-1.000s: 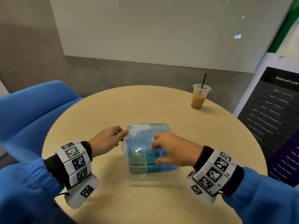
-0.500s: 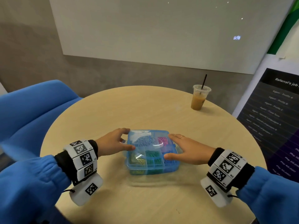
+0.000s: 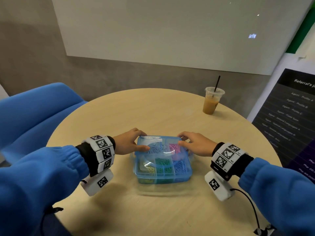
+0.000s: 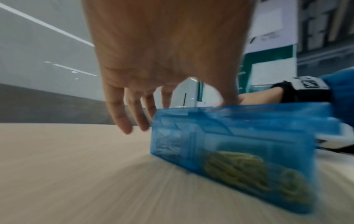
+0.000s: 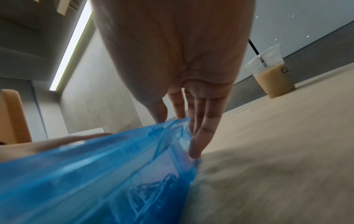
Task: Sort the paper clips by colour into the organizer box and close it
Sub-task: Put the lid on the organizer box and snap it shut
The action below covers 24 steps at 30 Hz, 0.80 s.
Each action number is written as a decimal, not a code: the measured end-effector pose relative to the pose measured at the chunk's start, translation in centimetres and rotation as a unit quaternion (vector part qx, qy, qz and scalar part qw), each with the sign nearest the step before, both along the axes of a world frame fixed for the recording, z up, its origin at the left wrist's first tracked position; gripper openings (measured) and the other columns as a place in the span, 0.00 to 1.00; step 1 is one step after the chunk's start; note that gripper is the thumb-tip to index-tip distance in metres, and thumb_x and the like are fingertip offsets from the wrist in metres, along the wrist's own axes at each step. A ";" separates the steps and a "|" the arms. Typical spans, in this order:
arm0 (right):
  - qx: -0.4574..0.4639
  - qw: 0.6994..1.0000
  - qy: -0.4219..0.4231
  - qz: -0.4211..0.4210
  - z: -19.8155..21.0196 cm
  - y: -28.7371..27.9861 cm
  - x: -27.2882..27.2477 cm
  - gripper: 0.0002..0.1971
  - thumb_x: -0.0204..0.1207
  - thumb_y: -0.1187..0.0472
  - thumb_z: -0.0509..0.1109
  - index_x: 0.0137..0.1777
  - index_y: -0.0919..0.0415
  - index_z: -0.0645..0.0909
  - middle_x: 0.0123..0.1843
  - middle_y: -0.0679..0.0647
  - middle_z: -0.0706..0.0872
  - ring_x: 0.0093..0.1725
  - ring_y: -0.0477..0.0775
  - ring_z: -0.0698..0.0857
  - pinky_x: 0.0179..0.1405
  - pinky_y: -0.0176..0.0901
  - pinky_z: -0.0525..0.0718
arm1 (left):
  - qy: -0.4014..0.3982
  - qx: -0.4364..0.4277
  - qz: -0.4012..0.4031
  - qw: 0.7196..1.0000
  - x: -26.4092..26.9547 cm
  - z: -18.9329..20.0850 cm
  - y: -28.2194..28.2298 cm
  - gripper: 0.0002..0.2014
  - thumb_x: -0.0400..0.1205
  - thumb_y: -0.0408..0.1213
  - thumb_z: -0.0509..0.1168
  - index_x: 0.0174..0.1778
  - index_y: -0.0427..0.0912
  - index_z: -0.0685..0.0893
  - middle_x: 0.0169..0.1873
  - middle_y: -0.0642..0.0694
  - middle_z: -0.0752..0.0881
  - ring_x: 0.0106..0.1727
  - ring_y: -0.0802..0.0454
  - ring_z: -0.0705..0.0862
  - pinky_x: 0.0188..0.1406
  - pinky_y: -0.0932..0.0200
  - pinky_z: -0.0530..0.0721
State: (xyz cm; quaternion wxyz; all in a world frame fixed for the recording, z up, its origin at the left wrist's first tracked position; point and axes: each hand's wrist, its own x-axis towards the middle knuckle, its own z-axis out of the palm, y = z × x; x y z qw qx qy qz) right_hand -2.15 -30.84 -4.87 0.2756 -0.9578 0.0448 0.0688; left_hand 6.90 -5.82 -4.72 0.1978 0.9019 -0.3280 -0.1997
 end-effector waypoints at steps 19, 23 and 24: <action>0.103 0.994 0.014 -0.019 -0.8 -0.9 0.7 0.20 0.84 0.56 0.64 0.76 0.56 0.73 0.62 0.50 0.80 0.50 0.55 0.87 0.26 0.33 0.83 | -0.086 0.146 -0.120 0.978 -1.7 0.0 0.2 0.62 0.57 0.75 0.73 0.78 0.77 0.35 0.82 0.48 0.39 0.84 0.42 0.41 0.83 0.37 0.50; 0.122 0.992 0.023 -0.021 -0.9 -1.2 1.4 0.19 0.84 0.59 0.65 0.74 0.55 0.72 0.62 0.54 0.80 0.37 0.50 0.86 0.23 0.35 0.81 | -0.092 0.166 -0.122 0.974 -1.6 0.0 -0.2 0.62 0.58 0.72 0.74 0.78 0.77 0.36 0.81 0.47 0.40 0.83 0.40 0.42 0.83 0.39 0.50; 0.125 0.992 0.024 -0.026 -1.0 -1.2 1.6 0.18 0.83 0.60 0.64 0.73 0.55 0.73 0.61 0.54 0.81 0.35 0.50 0.85 0.23 0.35 0.81 | -0.086 0.173 -0.122 0.973 -1.6 0.1 -0.3 0.62 0.58 0.72 0.75 0.77 0.78 0.35 0.81 0.47 0.39 0.83 0.39 0.41 0.83 0.39 0.50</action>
